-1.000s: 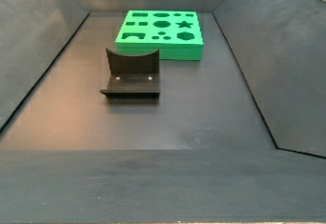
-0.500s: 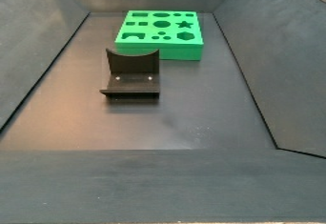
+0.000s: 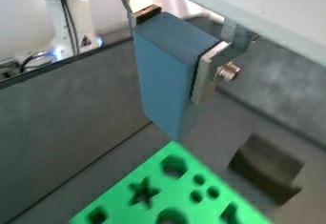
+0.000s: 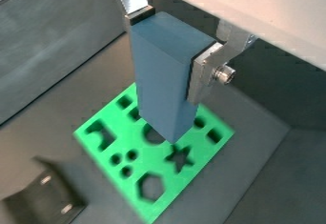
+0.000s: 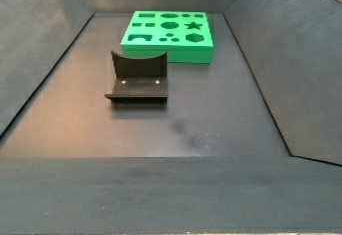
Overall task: Pick up the rectangle object. Move up. Place the rectangle object on the fixture. Regrasp the rectangle object. Move to above the board. Insert the rectangle object.
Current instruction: Move to above the board, then insert the rectangle object.
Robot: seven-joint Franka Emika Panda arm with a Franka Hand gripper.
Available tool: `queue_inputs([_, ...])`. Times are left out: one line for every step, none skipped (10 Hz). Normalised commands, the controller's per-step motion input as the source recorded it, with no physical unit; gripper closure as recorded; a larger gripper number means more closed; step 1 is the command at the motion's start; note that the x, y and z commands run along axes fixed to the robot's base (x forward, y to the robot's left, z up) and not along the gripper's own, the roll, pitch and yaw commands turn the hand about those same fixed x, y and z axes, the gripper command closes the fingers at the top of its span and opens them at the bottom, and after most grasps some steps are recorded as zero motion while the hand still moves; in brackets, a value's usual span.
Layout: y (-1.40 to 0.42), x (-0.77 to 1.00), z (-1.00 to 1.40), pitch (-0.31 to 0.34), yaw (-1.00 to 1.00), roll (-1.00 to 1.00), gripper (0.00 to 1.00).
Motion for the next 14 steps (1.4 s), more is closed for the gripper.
queue_inputs([-0.05,-0.15,0.01,-0.113,-0.06,-0.53,1.0])
queue_inputs([-0.02,-0.08,0.0,-0.069,-0.04,-0.34,1.0])
queue_inputs([-0.05,0.0,0.0,0.0,0.0,0.0,1.0])
queue_inputs([-0.02,0.0,0.0,0.0,0.0,0.0,1.0])
queue_inputs([-0.01,0.0,-0.01,-0.019,0.0,0.0,1.0])
queue_inputs([-0.09,0.05,-0.11,-0.001,0.0,0.0,1.0])
queue_inputs([-0.1,0.23,-0.18,0.0,0.0,0.0,1.0])
queue_inputs([-0.17,0.46,-0.33,0.0,0.0,0.0,1.0])
queue_inputs([-0.07,0.63,-0.46,0.0,0.0,-0.03,1.0])
queue_inputs([-0.03,0.77,-0.53,0.0,0.06,-0.04,1.0])
queue_inputs([-0.05,0.81,-0.53,0.0,0.08,-0.04,1.0])
queue_inputs([-0.17,0.86,-0.48,0.001,0.11,0.0,1.0])
queue_inputs([-0.24,0.97,-0.42,0.027,0.11,0.0,1.0])
queue_inputs([-0.23,1.0,-0.43,0.044,0.18,0.0,1.0])
